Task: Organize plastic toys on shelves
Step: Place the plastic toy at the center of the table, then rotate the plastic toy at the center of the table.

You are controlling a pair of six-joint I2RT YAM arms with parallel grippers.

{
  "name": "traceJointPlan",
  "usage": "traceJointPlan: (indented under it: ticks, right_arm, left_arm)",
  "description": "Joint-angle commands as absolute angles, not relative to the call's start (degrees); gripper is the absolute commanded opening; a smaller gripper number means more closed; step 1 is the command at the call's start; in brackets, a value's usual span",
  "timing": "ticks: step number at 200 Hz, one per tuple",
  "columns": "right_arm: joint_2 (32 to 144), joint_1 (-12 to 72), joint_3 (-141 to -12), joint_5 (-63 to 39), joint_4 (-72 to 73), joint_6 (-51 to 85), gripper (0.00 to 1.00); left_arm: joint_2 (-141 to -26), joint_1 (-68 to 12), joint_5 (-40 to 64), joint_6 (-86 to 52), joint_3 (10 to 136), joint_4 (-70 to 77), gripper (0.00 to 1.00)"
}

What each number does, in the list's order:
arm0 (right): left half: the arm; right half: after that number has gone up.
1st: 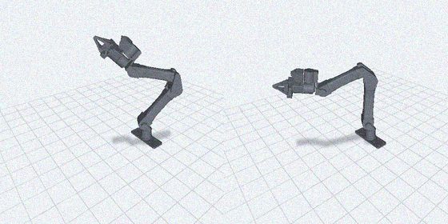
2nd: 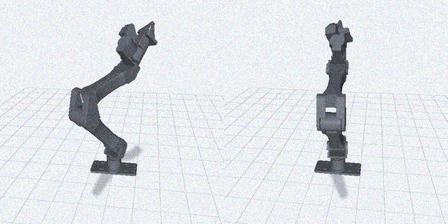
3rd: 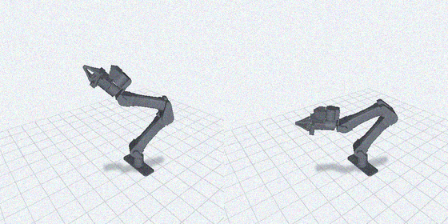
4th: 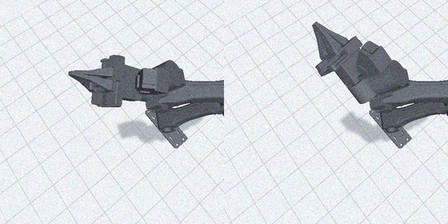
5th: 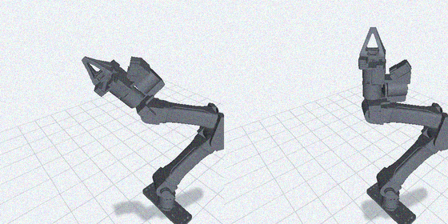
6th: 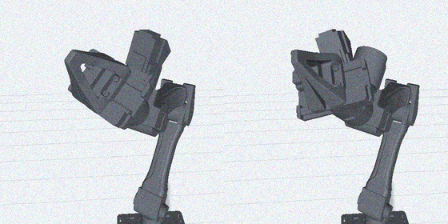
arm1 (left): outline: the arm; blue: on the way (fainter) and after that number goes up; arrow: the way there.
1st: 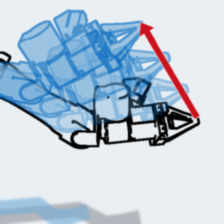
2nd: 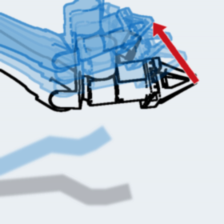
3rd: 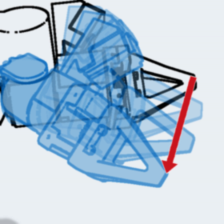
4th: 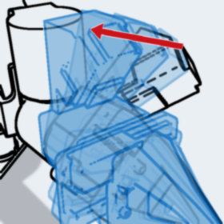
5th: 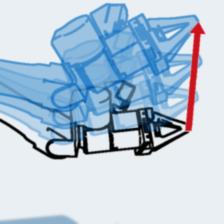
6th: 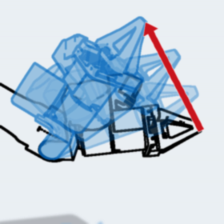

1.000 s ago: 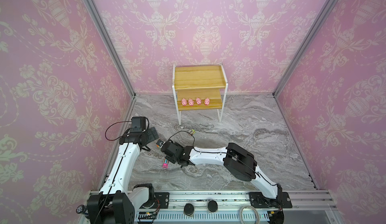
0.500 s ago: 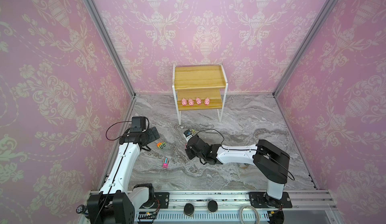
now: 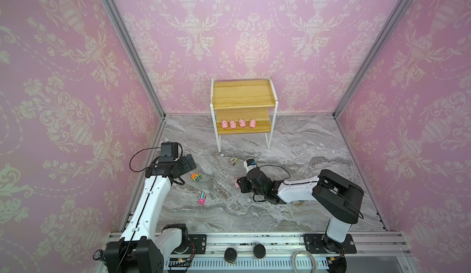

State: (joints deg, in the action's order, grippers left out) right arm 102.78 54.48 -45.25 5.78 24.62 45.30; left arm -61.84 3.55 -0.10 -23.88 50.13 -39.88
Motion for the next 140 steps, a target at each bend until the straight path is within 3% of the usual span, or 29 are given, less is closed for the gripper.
traceJointPlan:
  ticks: [1, 33, 107, 140]
  right_arm:
    - [99.9, 53.9, -43.2, 8.1, 16.0, 45.0, 0.31]
    - [95.9, 53.3, -43.7, 12.6, 7.0, 40.6, 0.43]
    - [91.1, 53.5, -47.4, 17.6, -3.3, 27.4, 0.58]
    - [91.0, 54.6, -50.1, 18.8, -8.3, 21.8, 0.58]
  left_arm:
    - [-60.7, 3.0, 1.1, -22.9, 50.7, -39.3, 0.99]
    - [-60.7, 2.8, 1.2, -22.7, 50.7, -39.3, 0.99]
    - [-60.5, 2.3, 1.3, -22.4, 50.6, -39.3, 0.99]
    - [-60.5, 2.1, 1.3, -22.2, 50.6, -39.3, 0.99]
